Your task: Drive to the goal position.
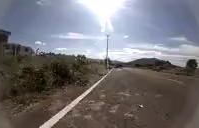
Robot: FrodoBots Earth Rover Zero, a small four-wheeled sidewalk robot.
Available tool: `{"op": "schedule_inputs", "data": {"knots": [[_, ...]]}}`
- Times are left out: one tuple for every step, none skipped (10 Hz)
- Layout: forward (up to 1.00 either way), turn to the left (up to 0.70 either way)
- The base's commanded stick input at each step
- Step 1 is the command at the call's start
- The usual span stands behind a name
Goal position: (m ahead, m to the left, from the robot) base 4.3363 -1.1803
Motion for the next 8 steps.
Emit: {"op": "schedule_inputs", "data": {"knots": [[0.76,0.0],[0.38,0.0],[0.0,-0.01],[0.0,-0.51],[0.0,-0.99],[0.0,-0.99],[0.0,-0.99],[0.0,-1.0]]}}
